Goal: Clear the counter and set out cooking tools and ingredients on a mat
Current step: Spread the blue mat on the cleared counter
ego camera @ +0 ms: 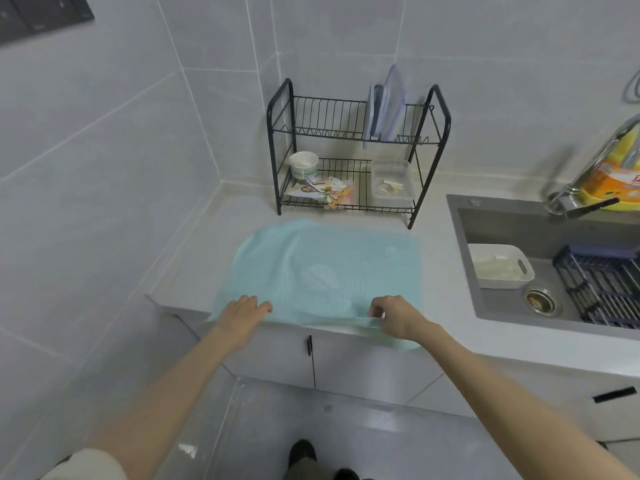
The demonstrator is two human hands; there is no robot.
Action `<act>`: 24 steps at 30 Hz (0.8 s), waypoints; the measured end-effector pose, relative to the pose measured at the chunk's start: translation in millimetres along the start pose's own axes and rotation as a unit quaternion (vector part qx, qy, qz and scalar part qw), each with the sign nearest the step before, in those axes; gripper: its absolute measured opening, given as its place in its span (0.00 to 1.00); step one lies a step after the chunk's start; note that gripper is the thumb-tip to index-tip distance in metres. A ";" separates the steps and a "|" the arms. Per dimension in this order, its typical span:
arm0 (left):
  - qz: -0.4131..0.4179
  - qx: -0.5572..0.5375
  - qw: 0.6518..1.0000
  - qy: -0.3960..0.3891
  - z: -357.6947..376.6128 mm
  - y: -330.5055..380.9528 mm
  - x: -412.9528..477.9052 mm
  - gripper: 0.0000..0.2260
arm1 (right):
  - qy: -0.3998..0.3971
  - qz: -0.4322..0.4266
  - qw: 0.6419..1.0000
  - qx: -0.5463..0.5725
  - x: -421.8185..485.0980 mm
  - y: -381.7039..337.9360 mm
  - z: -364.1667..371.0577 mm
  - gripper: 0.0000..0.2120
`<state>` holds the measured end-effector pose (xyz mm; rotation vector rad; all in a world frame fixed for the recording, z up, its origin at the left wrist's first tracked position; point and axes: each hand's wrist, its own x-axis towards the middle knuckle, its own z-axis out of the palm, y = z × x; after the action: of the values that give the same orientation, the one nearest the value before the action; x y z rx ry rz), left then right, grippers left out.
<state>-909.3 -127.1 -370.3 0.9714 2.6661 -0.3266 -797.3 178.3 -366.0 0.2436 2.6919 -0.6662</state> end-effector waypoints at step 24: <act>0.101 -0.170 0.976 0.086 -58.5 106.5 116.8 0.19 | 0.114 0.271 0.928 0.228 10.6 90.7 -26.0 0.20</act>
<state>-936.2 39.3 -367.3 1.1849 2.6180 0.2616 -792.3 270.9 -386.4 1.1955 2.4419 -1.1152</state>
